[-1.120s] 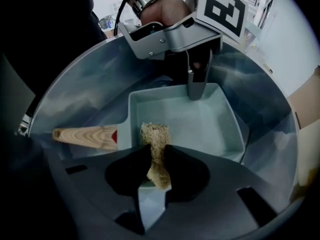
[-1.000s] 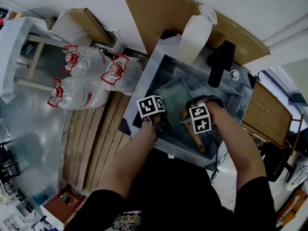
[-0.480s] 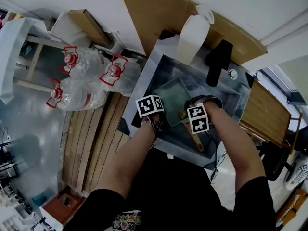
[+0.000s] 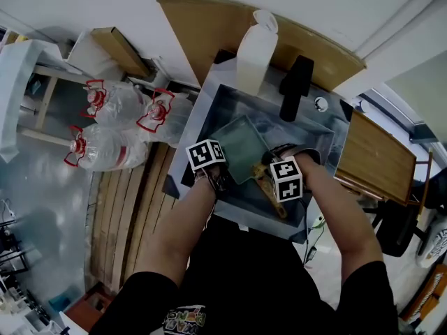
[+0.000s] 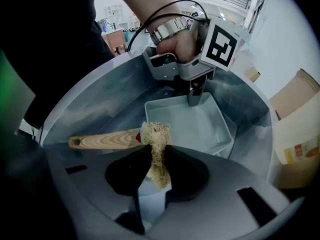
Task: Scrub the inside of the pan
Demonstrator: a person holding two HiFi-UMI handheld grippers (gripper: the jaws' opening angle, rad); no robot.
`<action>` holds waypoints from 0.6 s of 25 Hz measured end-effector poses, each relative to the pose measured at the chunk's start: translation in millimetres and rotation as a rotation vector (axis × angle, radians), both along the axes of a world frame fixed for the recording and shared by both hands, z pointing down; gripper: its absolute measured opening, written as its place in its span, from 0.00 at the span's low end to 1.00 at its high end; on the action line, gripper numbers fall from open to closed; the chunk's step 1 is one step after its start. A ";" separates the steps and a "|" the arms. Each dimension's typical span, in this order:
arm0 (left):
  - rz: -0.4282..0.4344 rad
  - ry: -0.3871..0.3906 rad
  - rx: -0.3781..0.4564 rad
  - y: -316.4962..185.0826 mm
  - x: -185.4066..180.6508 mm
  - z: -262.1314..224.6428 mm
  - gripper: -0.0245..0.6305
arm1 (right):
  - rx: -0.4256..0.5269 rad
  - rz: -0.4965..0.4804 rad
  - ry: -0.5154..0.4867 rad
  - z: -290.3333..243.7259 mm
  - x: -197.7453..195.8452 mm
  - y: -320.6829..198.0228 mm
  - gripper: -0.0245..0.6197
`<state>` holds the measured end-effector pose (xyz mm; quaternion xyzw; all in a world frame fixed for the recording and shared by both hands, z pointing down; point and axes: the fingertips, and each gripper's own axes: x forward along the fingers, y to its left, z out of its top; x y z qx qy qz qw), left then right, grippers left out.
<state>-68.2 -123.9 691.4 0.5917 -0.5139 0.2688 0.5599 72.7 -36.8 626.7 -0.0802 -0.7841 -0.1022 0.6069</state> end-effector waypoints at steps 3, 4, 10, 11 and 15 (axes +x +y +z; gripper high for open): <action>0.021 -0.030 0.008 0.9 0.6 -1.3 0.16 | 0.019 0.126 -0.098 -17.9 1.0 2.9 0.19; 0.030 -0.045 0.015 0.3 0.8 -2.0 0.16 | 0.030 0.188 -0.144 -25.0 0.8 1.4 0.19; 0.043 -0.110 0.040 2.0 -0.4 -11.6 0.16 | 0.052 0.530 -0.386 -59.8 5.7 -0.8 0.19; 0.044 -0.117 0.046 2.0 -0.2 -13.8 0.16 | 0.050 0.576 -0.421 -64.7 7.5 -1.3 0.19; 0.038 -0.136 0.073 1.9 1.2 -25.1 0.16 | 0.064 0.711 -0.532 -83.1 17.4 -4.4 0.19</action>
